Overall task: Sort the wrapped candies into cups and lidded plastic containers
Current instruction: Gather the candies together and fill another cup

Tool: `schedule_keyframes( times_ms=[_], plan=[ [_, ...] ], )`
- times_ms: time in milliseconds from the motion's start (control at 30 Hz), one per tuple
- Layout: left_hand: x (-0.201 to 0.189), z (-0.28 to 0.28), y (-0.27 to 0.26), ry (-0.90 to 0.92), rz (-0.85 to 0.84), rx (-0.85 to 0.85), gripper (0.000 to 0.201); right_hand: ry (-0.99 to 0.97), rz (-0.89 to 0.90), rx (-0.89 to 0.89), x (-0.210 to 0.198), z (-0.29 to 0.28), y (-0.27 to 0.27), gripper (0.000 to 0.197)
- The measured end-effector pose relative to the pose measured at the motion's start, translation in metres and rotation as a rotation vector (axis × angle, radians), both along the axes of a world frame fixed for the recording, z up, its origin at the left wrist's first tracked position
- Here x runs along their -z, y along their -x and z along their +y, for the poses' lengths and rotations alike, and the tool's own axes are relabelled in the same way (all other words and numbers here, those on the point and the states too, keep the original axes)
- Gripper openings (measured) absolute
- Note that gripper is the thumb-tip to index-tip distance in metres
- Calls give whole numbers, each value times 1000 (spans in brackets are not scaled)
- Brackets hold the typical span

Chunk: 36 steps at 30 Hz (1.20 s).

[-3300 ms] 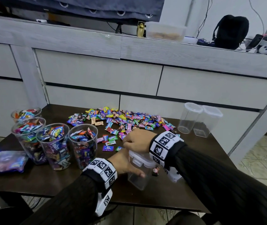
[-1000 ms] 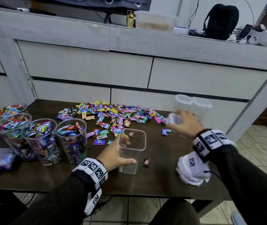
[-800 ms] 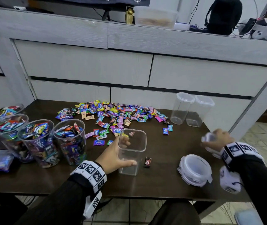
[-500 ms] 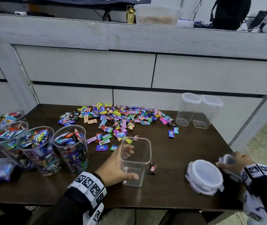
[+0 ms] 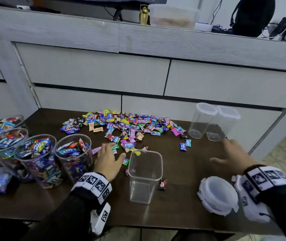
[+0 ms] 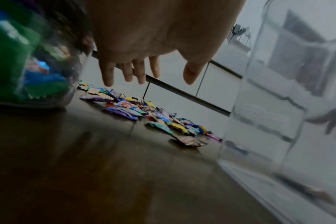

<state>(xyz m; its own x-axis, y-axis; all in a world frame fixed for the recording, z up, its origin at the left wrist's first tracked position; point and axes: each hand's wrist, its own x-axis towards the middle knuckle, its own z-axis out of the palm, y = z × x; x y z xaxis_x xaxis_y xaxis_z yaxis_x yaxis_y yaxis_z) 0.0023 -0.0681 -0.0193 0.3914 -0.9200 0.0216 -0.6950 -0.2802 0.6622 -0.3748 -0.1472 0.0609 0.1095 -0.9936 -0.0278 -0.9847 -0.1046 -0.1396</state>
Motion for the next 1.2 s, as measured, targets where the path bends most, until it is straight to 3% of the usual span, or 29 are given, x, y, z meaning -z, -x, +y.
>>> schedule_keyframes(
  times_ms=[100,200,267,367,467,533,600,667,767,900,1033,1200],
  plan=[
    [1,-13,0,-256,-132,4,79,-176,4,-224,2,10,-64,78],
    [11,-20,4,-449,-149,30,91,-404,17,-277,28,21,-112,72],
    [22,-23,8,-513,-214,48,92,-450,1,-265,51,24,-131,68],
    [38,-27,13,-502,-332,52,87,-450,-19,-259,77,18,-151,62],
    [47,-35,15,-440,-525,140,86,-374,-31,-311,85,5,-165,31],
    [50,-46,16,-414,-553,232,86,-320,-54,-321,87,-9,-168,17],
    [49,-60,18,-418,-567,306,88,-254,-47,-289,87,-24,-169,22],
    [44,-76,19,-416,-569,325,88,-130,4,-218,90,-42,-166,42],
    [27,-101,9,-346,-489,176,97,19,39,34,94,-73,-153,75],
    [13,-131,-29,-348,-307,-190,100,-66,-138,341,105,-112,-132,92],
    [16,-157,-61,-372,-274,-505,104,-45,-127,253,113,-145,-129,96],
    [28,-192,-64,-375,-285,-550,106,-73,-100,145,112,-177,-148,102]
  ],
)
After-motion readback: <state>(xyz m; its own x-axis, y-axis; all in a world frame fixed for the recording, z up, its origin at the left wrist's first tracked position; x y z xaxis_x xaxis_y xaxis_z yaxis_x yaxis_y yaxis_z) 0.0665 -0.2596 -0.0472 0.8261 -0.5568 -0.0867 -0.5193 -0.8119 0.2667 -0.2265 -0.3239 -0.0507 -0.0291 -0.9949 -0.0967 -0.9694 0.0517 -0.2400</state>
